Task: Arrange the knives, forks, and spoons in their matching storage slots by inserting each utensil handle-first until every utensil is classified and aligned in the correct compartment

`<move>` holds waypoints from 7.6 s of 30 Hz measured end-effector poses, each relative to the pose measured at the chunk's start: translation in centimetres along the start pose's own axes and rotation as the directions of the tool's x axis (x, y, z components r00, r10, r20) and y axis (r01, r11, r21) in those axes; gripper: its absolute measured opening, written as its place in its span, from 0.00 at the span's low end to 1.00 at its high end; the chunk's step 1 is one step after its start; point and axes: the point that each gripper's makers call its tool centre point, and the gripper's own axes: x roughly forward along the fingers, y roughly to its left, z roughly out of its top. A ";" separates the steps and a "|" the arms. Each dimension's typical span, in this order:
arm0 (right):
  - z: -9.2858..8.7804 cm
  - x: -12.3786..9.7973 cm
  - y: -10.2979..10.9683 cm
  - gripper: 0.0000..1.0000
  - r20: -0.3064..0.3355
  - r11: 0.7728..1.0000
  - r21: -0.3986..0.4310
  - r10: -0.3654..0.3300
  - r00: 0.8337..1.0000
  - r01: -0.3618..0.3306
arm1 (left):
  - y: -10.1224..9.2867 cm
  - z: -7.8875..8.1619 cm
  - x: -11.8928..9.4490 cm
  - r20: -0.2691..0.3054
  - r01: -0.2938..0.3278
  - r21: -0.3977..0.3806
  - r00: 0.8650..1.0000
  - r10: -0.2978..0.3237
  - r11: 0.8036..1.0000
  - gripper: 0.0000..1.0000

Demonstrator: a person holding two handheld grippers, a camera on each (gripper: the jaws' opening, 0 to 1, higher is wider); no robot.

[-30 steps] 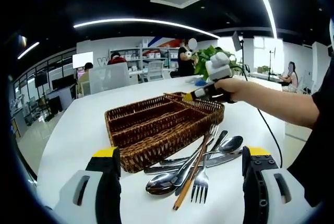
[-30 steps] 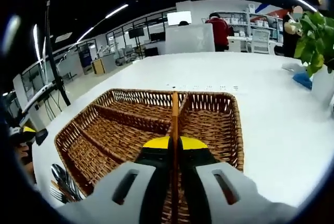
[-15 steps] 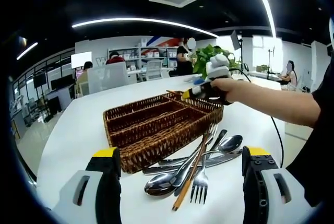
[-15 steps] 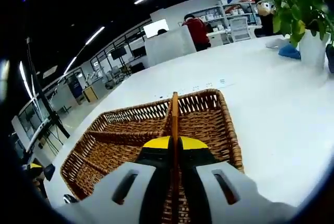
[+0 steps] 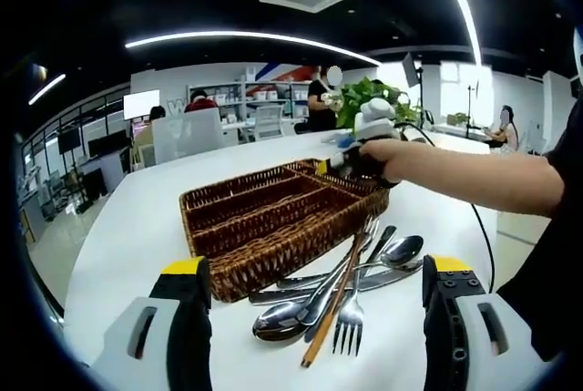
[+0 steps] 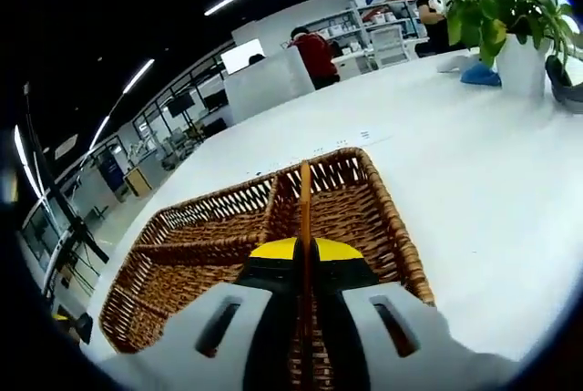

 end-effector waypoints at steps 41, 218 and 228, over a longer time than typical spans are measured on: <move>0.4 -2.6 3.0 0.22 -0.034 0.979 -0.170 0.109 0.993 -0.113 | 0.2 0.1 0.4 -0.006 0.000 0.002 1.000 0.000 1.000 0.99; -17.5 -16.5 17.0 0.02 -0.849 -0.375 -0.472 0.438 0.297 -0.798 | 0.6 0.1 -1.5 0.005 0.001 0.002 1.000 -0.001 1.000 0.99; -15.9 -16.6 17.0 0.02 -0.819 -0.316 -0.511 0.461 0.341 -0.800 | 0.7 0.2 -1.3 0.009 0.001 0.003 1.000 -0.001 1.000 0.99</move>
